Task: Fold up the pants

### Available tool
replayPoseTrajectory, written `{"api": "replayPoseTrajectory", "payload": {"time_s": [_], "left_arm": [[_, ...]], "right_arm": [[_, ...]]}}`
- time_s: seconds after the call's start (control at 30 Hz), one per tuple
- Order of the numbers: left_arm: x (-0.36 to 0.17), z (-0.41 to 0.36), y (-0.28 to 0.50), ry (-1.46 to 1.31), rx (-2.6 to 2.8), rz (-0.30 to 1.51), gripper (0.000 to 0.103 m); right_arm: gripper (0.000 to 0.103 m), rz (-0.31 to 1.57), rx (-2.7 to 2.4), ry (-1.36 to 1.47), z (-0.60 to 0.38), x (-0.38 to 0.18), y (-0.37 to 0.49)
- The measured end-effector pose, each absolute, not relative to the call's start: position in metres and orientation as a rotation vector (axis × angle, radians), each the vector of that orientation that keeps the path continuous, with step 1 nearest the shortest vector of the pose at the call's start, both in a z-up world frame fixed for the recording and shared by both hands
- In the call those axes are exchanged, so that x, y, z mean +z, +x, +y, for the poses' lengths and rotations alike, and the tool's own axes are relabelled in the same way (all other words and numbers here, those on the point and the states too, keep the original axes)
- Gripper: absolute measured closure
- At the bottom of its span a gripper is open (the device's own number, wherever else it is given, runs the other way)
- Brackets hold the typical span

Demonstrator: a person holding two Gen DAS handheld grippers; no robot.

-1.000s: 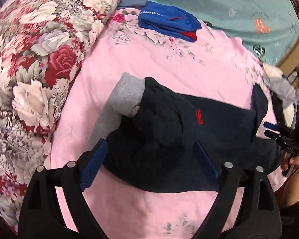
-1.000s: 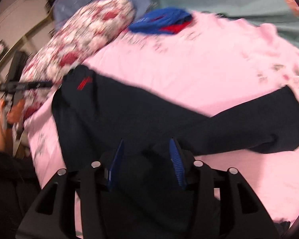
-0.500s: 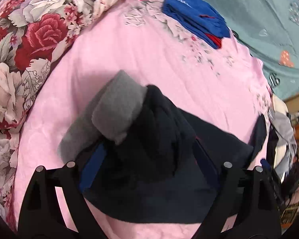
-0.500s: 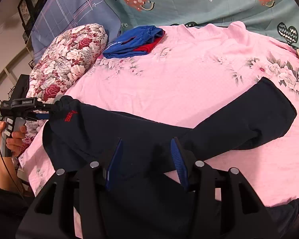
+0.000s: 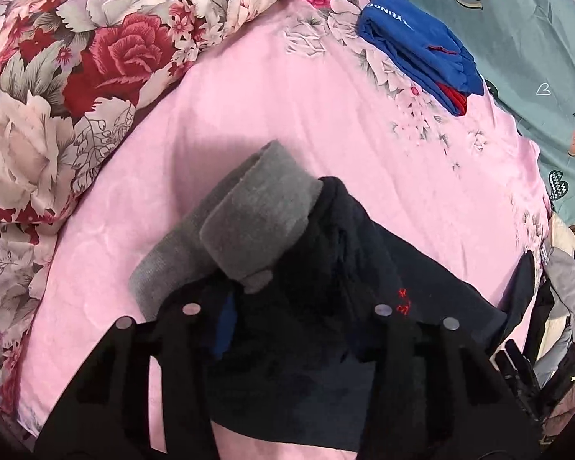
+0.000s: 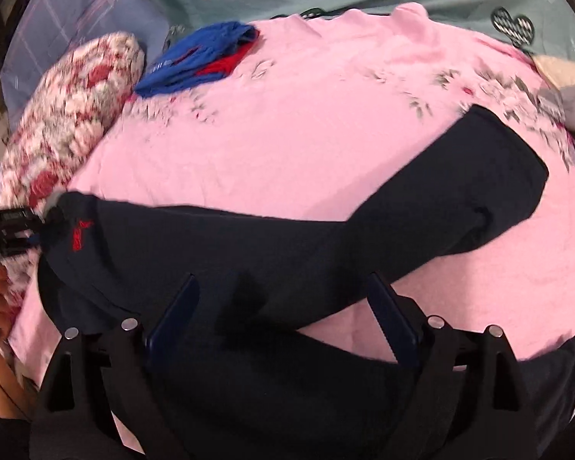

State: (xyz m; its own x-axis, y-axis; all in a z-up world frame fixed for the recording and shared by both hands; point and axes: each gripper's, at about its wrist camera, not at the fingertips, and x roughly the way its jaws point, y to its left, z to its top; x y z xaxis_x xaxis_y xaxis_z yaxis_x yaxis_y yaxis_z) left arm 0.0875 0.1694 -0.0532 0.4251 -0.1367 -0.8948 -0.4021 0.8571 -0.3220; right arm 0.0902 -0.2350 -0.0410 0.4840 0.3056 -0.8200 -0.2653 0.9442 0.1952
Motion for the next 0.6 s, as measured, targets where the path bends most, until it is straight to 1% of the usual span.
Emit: {"api": "replayPoseTrajectory", "payload": {"time_s": [0.03,0.1,0.13,0.27,0.3,0.33,0.37,0.43,0.47,0.5,0.57,0.6], "left_arm": [[-0.052,0.169,0.087,-0.545,0.161,1.131,0.047],[-0.051,0.167,0.087,-0.557,0.103,1.121,0.027],[-0.051,0.167,0.087,-0.559,0.085,1.122,0.025],[-0.062,0.172,0.09,-0.589,0.083,1.149,0.026],[-0.066,0.174,0.091,-0.608,0.079,1.16,0.033],[-0.068,0.176,0.092,-0.613,0.091,1.163,0.043],[-0.069,0.176,0.093,-0.609,0.106,1.171,0.057],[-0.067,0.176,0.094,-0.604,0.132,1.167,0.061],[-0.064,0.175,0.093,-0.592,0.139,1.16,0.066],[-0.061,0.173,0.093,-0.573,0.145,1.151,0.067],[-0.057,0.17,0.092,-0.551,0.144,1.144,0.067],[-0.058,0.171,0.093,-0.549,0.144,1.146,0.067]], "right_arm": [[0.014,1.027,0.352,0.012,-0.228,-0.046,0.091],[0.014,1.058,0.37,0.009,-0.227,-0.053,0.091],[0.014,1.07,0.371,0.023,-0.231,-0.056,0.091],[0.014,1.056,0.287,0.127,-0.259,-0.053,0.095],[0.014,1.05,0.277,0.148,-0.262,-0.052,0.097],[0.014,1.042,0.271,0.159,-0.265,-0.051,0.098],[0.014,1.035,0.263,0.151,-0.264,-0.05,0.099],[0.015,1.045,0.284,0.13,-0.255,-0.052,0.106],[0.017,1.059,0.291,0.124,-0.252,-0.054,0.109],[0.024,1.077,0.285,0.107,-0.246,-0.058,0.112],[0.029,1.08,0.28,0.072,-0.237,-0.061,0.115],[0.038,1.08,0.26,0.049,-0.235,-0.063,0.117]]}}
